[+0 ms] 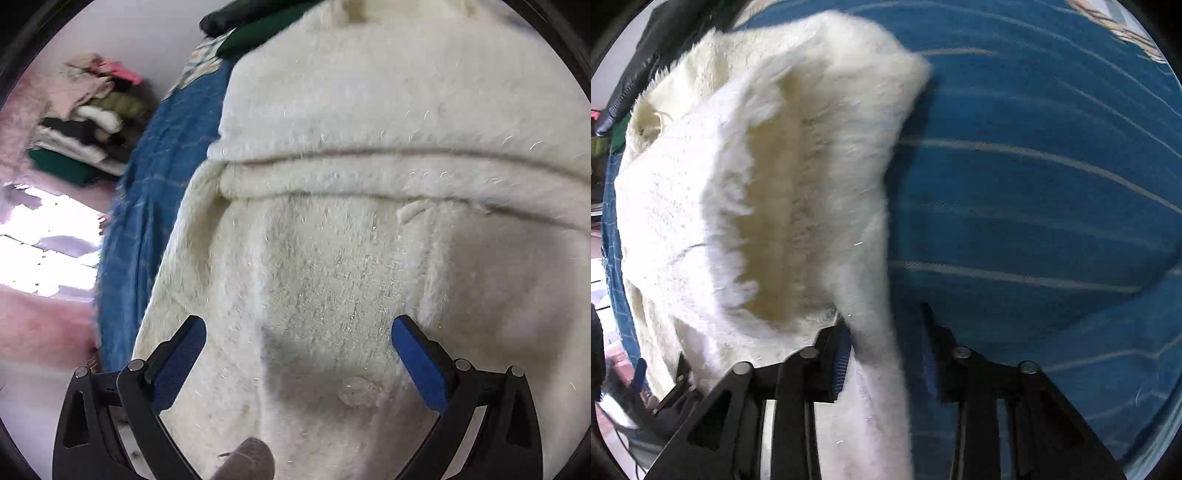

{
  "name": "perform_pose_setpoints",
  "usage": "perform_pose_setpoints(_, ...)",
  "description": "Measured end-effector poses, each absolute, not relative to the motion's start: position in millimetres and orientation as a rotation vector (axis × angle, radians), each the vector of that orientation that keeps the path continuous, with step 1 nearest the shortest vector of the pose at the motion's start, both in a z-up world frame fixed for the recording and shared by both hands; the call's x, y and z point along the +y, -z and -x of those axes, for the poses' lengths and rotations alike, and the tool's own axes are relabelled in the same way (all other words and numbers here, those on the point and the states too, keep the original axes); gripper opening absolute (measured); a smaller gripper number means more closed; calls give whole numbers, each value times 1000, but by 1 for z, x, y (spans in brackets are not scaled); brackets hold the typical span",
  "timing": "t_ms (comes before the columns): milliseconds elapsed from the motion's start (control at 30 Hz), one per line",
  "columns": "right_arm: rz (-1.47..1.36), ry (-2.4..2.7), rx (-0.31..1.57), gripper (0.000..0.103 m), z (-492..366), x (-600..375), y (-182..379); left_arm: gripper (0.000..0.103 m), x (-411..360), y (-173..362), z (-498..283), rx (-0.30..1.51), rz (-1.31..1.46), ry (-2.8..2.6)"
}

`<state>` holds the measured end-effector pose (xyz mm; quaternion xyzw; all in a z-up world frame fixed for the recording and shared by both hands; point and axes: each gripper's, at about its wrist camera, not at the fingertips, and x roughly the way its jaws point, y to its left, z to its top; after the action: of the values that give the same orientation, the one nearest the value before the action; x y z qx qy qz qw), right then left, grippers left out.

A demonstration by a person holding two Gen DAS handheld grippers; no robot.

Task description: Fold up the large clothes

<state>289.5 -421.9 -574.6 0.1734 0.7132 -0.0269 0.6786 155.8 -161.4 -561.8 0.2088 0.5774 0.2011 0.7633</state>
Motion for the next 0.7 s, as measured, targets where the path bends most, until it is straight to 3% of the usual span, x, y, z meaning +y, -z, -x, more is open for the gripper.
perform_pose_setpoints(200,-512,55,1604,27,-264,-467,586,103,-157,563,-160,1271,-417,-507)
perform_pose_setpoints(300,-563,-56,1650,40,-275,-481,571,103,-161,563,-158,1266,-456,-532)
perform_pose_setpoints(467,-760,-108,1511,43,-309,-538,533,103,-165,566,-153,1274,-399,-573)
perform_pose_setpoints(700,-1105,-231,1551,44,-384,-536,614,103,-173,566,-154,1237,-417,-613)
